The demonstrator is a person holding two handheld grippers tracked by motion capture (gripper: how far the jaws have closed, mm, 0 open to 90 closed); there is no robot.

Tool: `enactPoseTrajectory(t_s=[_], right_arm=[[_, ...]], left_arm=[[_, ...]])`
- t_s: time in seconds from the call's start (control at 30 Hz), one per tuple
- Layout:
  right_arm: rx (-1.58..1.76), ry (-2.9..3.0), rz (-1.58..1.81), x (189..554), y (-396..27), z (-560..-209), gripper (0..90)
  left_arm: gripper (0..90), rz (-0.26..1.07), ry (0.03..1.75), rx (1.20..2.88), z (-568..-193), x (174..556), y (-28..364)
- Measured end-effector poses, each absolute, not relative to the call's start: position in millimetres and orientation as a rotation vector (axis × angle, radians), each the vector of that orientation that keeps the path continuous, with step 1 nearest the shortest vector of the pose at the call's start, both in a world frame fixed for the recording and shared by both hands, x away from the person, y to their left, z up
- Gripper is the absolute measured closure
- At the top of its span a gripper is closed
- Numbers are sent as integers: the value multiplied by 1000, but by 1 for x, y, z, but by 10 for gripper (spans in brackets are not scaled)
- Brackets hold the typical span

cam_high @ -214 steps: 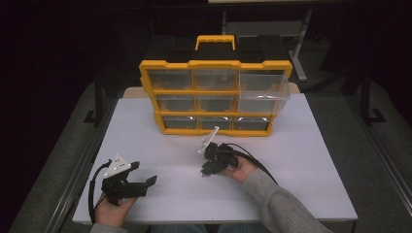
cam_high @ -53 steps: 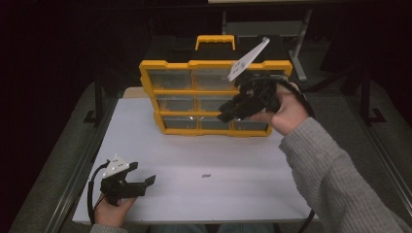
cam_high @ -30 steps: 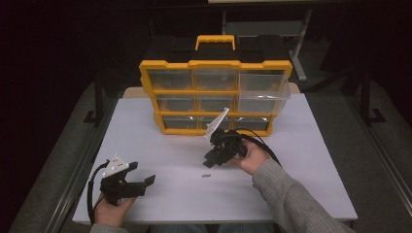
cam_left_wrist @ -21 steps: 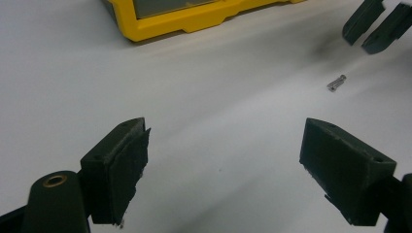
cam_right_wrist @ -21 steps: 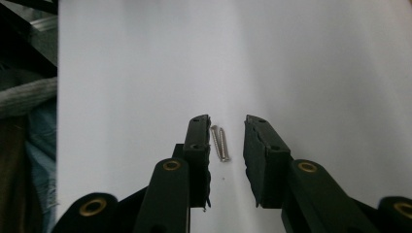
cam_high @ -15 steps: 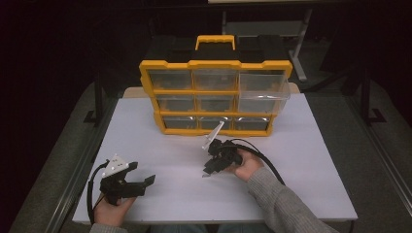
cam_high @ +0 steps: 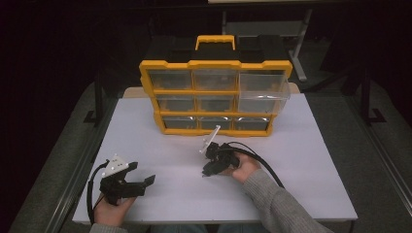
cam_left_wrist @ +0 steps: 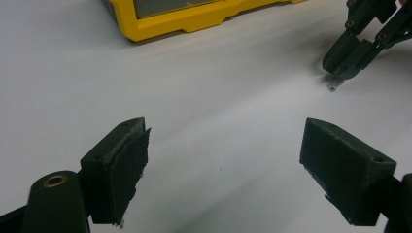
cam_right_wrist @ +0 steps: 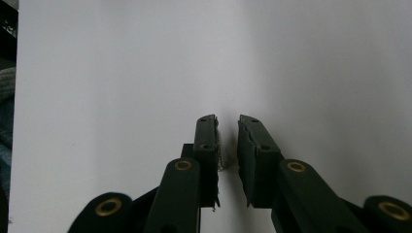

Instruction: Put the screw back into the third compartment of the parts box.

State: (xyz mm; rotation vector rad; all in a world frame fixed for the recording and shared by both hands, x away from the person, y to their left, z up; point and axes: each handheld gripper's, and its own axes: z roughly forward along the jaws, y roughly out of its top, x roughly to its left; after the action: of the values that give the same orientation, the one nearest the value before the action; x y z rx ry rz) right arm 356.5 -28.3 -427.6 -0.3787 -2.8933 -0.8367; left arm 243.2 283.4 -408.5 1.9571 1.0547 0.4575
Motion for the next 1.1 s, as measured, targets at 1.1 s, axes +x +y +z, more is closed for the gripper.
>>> enactPoseTrajectory(t_s=[1.1], right_arm=[[-373, -2937, -782, 355, -28, -423, 864]], left_arm=[[171, 455, 1057, 1954, -409, 243, 283]])
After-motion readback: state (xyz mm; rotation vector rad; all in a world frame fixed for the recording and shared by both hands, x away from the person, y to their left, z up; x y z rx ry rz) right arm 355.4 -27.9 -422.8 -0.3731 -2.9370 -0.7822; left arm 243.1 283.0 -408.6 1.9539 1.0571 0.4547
